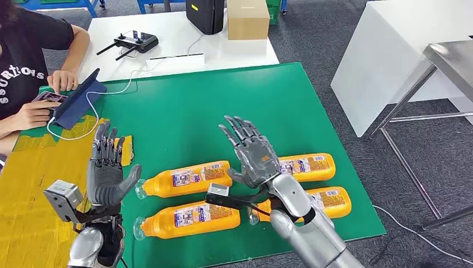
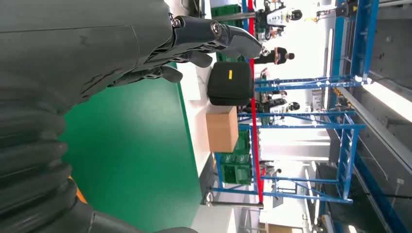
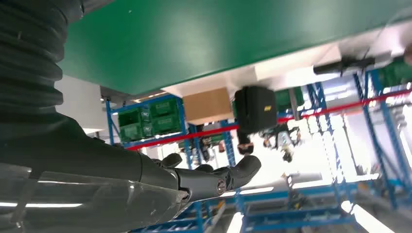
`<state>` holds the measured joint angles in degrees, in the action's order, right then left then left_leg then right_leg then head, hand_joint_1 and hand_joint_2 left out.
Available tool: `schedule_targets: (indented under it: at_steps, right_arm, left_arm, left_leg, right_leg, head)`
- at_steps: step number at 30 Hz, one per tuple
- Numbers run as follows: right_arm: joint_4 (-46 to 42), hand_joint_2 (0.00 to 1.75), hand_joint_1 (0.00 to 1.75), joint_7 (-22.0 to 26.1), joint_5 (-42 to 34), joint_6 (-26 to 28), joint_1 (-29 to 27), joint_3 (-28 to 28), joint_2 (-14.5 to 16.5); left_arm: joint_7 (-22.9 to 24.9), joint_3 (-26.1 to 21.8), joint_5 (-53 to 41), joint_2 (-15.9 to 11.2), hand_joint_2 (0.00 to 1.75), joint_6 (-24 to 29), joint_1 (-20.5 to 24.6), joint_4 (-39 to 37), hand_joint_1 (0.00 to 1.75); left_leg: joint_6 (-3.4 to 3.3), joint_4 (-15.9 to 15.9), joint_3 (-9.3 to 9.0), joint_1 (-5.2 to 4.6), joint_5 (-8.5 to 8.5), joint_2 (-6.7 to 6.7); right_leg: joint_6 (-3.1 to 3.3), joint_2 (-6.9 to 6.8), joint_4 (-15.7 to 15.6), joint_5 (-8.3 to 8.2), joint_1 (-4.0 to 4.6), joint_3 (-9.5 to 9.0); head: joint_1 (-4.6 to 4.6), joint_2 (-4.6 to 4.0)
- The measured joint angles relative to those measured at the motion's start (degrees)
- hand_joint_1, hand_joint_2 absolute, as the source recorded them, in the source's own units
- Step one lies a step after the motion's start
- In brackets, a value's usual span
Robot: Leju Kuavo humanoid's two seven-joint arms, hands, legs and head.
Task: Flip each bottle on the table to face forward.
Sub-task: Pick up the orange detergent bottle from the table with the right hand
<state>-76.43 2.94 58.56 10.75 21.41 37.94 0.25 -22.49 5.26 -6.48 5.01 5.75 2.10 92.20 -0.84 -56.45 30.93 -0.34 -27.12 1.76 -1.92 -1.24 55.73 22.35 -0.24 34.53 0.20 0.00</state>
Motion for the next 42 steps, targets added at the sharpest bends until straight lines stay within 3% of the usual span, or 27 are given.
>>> schedule_targets:
  at_steps: [10,22,30,42]
  right_arm:
    - [7.6,1.75,0.0,0.8,-2.7,-1.1,4.1,2.3,2.5]
    - [24.9,1.75,0.0,2.6,-7.3,-0.4,10.2,3.8,8.5]
    - [36.6,1.75,0.0,3.6,-9.7,1.2,13.3,3.6,10.5]
    - [43.2,1.75,0.0,5.5,-10.2,1.1,15.2,3.5,11.9]
  left_arm:
    - [0.0,0.4,0.8,0.3,1.75,-0.1,1.7,-2.2,0.0]
    - [0.1,3.8,3.1,0.6,1.75,0.0,6.0,-5.1,0.0]
    - [0.1,6.1,4.1,0.6,1.75,0.1,8.2,-7.6,0.0]
    - [0.1,7.4,4.9,0.6,1.75,-0.1,9.4,-9.4,0.0]
  left_leg:
    - [0.0,0.0,0.02,0.0,0.0,-0.01]
    - [0.01,0.0,0.0,0.0,0.01,-0.01]
    - [0.01,0.0,-0.01,-0.02,0.01,0.0]
    - [0.03,0.0,-0.09,-0.01,0.04,0.0]
  right_leg:
    - [0.0,0.0,0.0,0.0,0.0,0.02]
    - [0.0,0.0,0.0,0.0,0.0,0.02]
    - [0.0,0.01,0.0,-0.01,-0.01,0.02]
    - [0.0,0.01,0.0,-0.02,0.0,-0.04]
  head:
    - [0.01,0.0]
    - [0.0,0.0]
    - [0.01,0.0]
    - [0.01,0.0]
